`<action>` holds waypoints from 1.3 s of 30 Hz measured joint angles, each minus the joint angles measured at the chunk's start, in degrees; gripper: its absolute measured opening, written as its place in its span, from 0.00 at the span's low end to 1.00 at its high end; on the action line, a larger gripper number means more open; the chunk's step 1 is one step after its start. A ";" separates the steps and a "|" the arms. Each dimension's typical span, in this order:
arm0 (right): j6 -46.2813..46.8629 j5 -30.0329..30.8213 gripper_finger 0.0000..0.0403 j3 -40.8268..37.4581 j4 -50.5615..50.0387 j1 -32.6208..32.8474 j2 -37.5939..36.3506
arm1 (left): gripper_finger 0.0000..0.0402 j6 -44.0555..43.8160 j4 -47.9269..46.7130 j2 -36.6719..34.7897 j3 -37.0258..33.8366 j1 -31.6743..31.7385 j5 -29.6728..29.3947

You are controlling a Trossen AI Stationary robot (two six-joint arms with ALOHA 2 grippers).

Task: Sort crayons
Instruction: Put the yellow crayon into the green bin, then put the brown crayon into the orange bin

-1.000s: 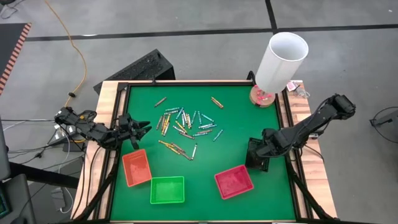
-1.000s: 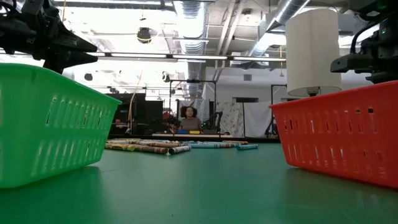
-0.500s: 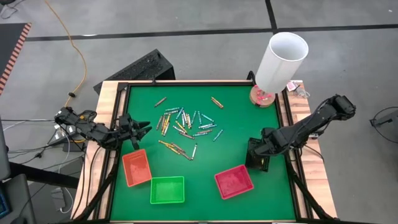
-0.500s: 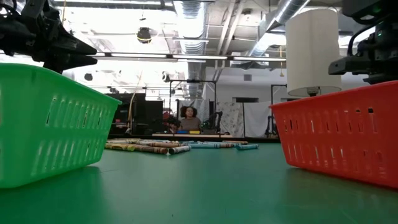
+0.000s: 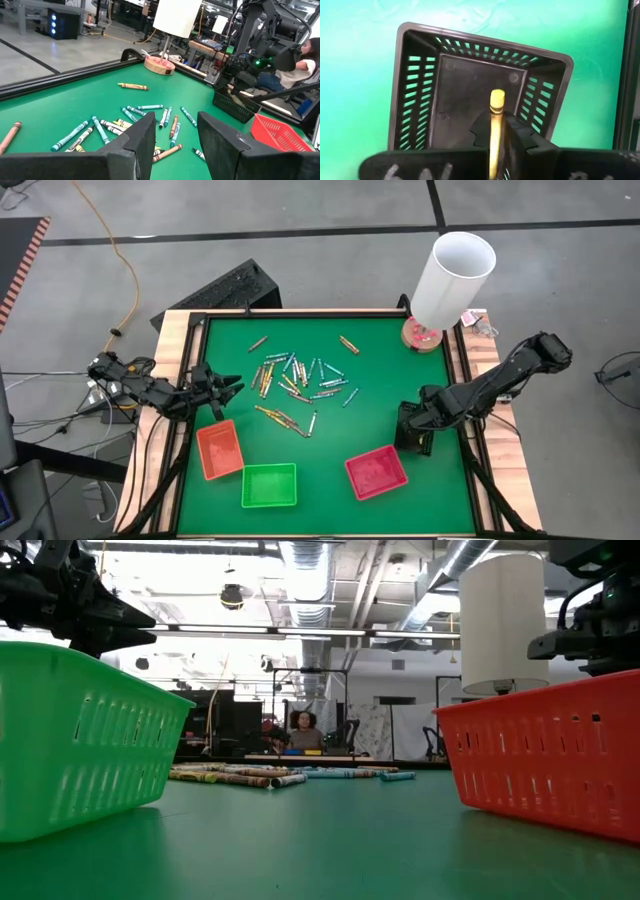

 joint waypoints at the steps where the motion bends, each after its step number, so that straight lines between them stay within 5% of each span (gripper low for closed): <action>1: -0.06 -0.01 0.12 0.00 0.00 0.00 0.00 | 0.34 0.00 0.00 0.00 0.00 0.00 0.00; 12: -3.29 0.06 0.14 0.00 2.31 0.00 0.00 | 0.34 0.02 0.04 0.00 0.00 0.00 0.00; 24: -18.29 0.14 0.14 4.39 7.51 -6.75 -0.13 | 0.34 -0.31 0.10 0.00 0.00 0.00 -0.02; 32: -41.44 6.04 0.14 11.71 12.68 -13.88 -0.13 | 0.34 -0.94 0.09 0.02 0.00 0.00 -0.02; 39: -73.88 7.75 0.14 14.27 35.95 -18.53 2.32 | 0.34 -1.17 0.09 0.00 0.00 -0.02 -0.37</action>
